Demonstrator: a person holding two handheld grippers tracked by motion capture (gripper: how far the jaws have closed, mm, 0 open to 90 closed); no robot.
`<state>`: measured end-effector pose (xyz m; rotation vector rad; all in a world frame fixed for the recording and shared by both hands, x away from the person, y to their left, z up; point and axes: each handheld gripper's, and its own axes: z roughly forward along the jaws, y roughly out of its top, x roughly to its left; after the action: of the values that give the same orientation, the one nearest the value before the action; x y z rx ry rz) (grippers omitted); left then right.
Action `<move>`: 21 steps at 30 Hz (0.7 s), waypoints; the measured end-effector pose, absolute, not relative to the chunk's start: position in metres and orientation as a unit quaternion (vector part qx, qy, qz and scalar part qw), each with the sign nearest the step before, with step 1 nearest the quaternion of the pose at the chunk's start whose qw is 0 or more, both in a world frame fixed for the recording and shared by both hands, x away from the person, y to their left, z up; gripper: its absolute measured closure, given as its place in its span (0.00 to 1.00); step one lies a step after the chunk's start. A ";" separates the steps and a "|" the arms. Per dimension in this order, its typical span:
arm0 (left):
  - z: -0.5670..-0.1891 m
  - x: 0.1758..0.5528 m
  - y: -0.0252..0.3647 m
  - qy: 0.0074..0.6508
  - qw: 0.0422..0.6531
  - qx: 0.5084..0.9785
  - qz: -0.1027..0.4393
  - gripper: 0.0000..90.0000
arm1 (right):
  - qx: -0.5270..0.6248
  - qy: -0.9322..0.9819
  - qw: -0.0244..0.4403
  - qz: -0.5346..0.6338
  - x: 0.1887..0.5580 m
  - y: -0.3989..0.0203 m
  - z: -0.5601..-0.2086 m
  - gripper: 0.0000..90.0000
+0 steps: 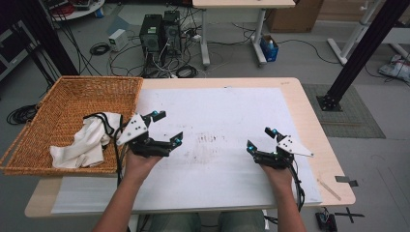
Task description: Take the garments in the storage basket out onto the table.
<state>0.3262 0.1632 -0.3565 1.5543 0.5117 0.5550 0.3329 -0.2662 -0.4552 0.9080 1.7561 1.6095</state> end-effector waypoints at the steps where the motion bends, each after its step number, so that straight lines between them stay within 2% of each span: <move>1: -0.350 0.326 0.167 0.225 0.647 0.685 0.248 0.07 | 0.342 0.659 0.291 0.604 0.333 -0.266 -0.455 0.13; 8: -0.325 0.323 0.207 0.243 0.625 0.692 0.266 0.07 | 0.341 0.659 0.293 0.604 0.333 -0.266 -0.455 0.13; 9: -0.320 0.321 0.223 0.254 0.617 0.693 0.274 0.07 | 0.340 0.659 0.293 0.604 0.333 -0.266 -0.455 0.13; 18: -0.309 0.317 0.299 0.310 0.581 0.687 0.307 0.07 | 0.342 0.659 0.293 0.603 0.333 -0.266 -0.455 0.13; 21: -0.311 0.317 0.312 0.323 0.574 0.685 0.311 0.07 | 0.340 0.658 0.294 0.603 0.333 -0.266 -0.455 0.13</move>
<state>0.3170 0.3122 -0.3109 1.6051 0.7564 0.7282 0.3327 -0.2659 -0.4552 0.9062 1.7527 1.6067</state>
